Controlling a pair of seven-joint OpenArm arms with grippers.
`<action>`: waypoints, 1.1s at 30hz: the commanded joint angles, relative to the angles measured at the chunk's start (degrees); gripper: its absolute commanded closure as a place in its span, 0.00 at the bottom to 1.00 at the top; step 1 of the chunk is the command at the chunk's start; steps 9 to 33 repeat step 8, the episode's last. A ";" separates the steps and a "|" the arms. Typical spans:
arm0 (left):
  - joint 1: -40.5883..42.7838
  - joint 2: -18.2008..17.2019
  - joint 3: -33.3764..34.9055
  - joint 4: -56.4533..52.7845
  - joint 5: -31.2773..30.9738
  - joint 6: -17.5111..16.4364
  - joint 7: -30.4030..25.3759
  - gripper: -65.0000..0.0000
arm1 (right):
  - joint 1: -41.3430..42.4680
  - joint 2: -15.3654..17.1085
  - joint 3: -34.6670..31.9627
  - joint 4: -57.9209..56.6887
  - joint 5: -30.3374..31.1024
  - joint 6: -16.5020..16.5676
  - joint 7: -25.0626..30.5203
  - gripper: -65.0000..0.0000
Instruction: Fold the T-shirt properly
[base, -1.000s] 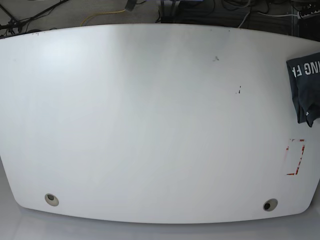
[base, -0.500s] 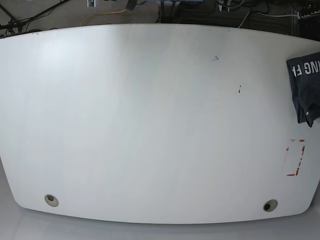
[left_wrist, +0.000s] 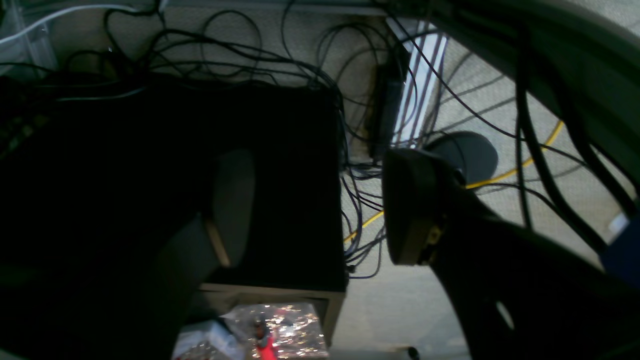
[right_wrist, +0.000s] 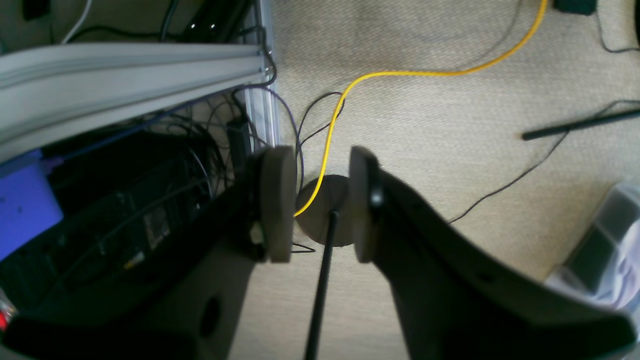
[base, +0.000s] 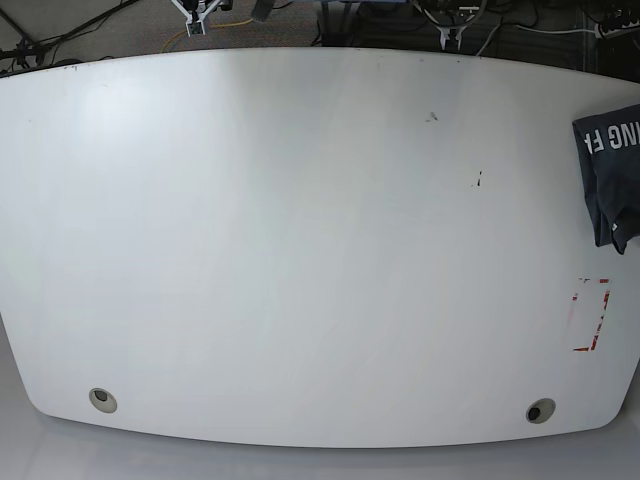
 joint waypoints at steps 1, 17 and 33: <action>-0.54 -0.18 0.08 -0.50 0.11 0.15 0.01 0.43 | 0.02 0.53 0.12 -0.04 -0.75 -0.05 0.41 0.72; -0.80 -0.27 -0.10 -0.41 0.02 0.15 0.01 0.43 | 0.02 0.35 0.12 -0.04 -1.02 -0.05 0.41 0.72; -0.80 -0.27 -0.10 -0.41 0.02 0.15 0.01 0.43 | 0.02 0.35 0.12 -0.04 -1.02 -0.05 0.41 0.72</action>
